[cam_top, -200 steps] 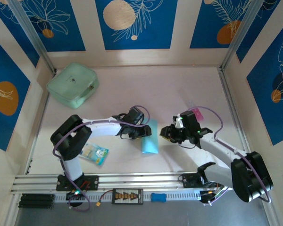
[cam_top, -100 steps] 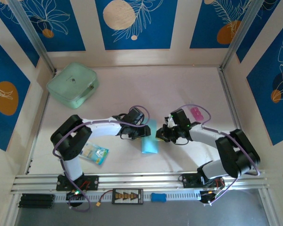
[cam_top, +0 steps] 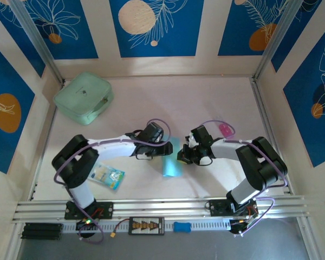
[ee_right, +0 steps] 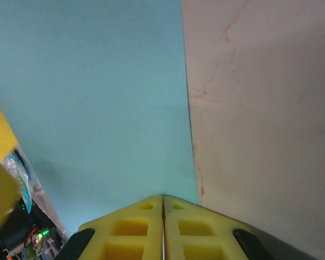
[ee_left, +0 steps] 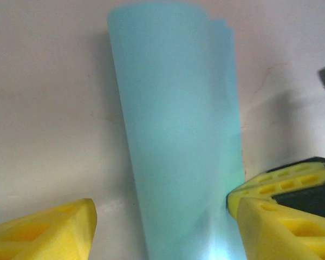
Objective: Fold a paper plane with a square sheet of paper (pick it up from the middle)
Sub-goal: Hold the square sheet of paper at the center of the table.
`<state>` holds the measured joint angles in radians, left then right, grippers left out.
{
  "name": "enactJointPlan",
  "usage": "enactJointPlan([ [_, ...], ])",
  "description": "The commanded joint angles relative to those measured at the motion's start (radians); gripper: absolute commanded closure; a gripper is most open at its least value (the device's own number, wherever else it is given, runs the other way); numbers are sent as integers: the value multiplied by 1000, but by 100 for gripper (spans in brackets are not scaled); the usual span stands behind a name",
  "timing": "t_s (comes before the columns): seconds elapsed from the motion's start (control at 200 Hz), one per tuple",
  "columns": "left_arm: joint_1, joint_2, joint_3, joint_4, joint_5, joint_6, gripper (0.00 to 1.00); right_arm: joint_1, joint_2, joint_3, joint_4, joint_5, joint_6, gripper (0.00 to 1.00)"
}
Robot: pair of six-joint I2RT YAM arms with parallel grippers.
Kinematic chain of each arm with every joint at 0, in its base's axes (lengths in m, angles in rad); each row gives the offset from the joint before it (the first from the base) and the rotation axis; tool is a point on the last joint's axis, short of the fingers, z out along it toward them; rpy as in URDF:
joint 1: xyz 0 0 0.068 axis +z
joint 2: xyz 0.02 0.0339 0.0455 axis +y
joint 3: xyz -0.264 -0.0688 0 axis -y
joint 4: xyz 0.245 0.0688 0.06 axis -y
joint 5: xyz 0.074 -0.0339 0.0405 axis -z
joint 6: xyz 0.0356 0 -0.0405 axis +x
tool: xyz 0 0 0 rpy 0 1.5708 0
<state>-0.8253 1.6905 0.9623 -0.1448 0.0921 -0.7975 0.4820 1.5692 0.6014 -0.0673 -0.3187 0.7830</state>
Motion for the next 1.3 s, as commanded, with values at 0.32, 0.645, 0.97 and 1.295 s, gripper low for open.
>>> enactJointPlan([
  [0.32,51,-309,-185,172,-194,246,0,-8,10,7,-63,4,-31,90],
  [0.645,97,-119,-138,229,354,117,30,-9,-11,41,-100,-6,-68,90],
  [0.97,95,-15,-140,222,395,10,37,-6,-20,33,-92,-6,-47,89],
  [1.295,89,54,-110,229,408,6,41,-6,-19,23,-73,-19,-39,89],
])
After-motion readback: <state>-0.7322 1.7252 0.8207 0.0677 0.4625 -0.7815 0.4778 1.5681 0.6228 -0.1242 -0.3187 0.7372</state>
